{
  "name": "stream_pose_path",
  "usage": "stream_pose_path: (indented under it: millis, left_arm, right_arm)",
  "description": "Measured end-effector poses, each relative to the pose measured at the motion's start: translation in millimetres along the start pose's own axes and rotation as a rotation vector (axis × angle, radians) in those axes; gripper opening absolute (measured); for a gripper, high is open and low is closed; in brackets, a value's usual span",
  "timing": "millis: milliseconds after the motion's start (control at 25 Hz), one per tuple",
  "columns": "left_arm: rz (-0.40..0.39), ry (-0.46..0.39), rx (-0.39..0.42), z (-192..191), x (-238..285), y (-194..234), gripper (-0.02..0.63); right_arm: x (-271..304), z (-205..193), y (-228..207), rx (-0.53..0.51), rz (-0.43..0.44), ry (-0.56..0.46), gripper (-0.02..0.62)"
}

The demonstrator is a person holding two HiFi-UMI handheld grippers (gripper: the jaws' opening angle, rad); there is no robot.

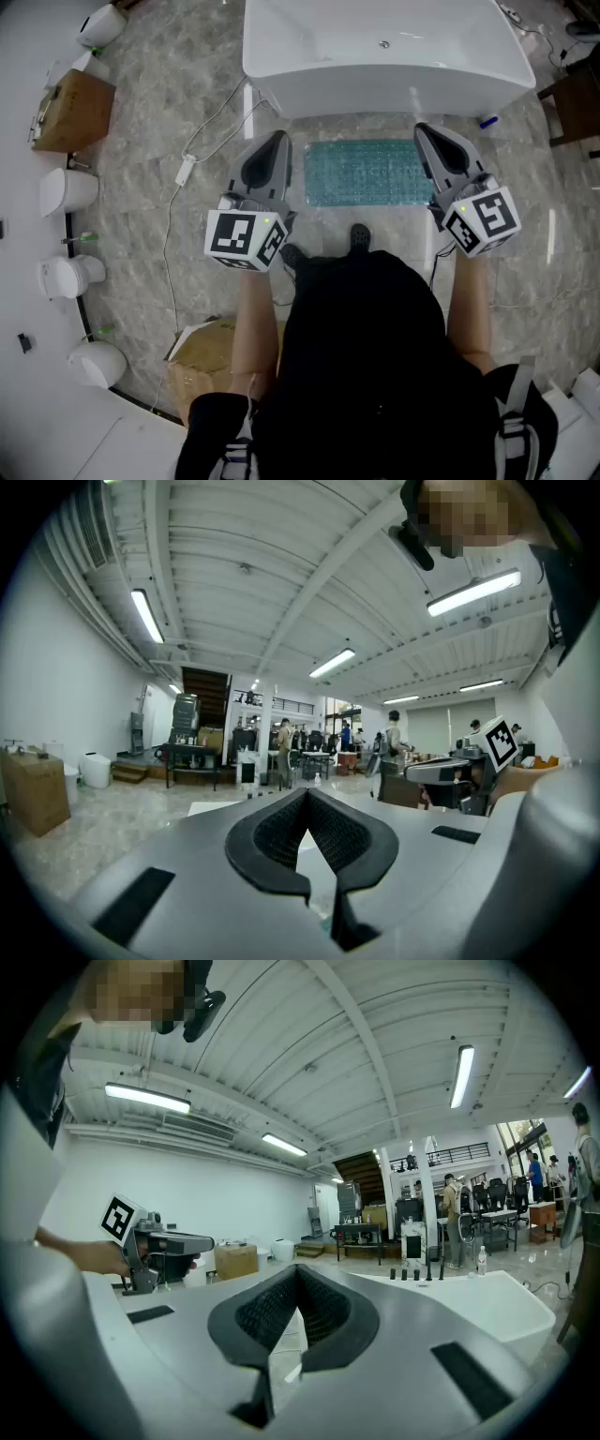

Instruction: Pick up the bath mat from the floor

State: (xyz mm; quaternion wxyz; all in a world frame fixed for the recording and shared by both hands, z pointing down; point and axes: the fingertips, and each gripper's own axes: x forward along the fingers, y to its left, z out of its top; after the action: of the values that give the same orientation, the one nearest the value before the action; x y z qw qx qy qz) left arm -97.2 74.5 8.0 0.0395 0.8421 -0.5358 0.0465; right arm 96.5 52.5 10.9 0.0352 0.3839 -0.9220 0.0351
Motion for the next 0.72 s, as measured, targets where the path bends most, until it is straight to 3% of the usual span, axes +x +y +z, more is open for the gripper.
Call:
stream_pose_path:
  millis: [520, 720]
  left_arm:
    - [0.005, 0.011, -0.010, -9.3, 0.3, -6.9, 0.009]
    - [0.014, 0.016, -0.013, -11.2, -0.2, -10.4, 0.009]
  right_arm:
    - [-7.1, -7.0, -4.2, -0.021, 0.001, 0.010, 0.012]
    - [-10.1, -5.8, -5.0, 0.018, 0.019, -0.017, 0.012]
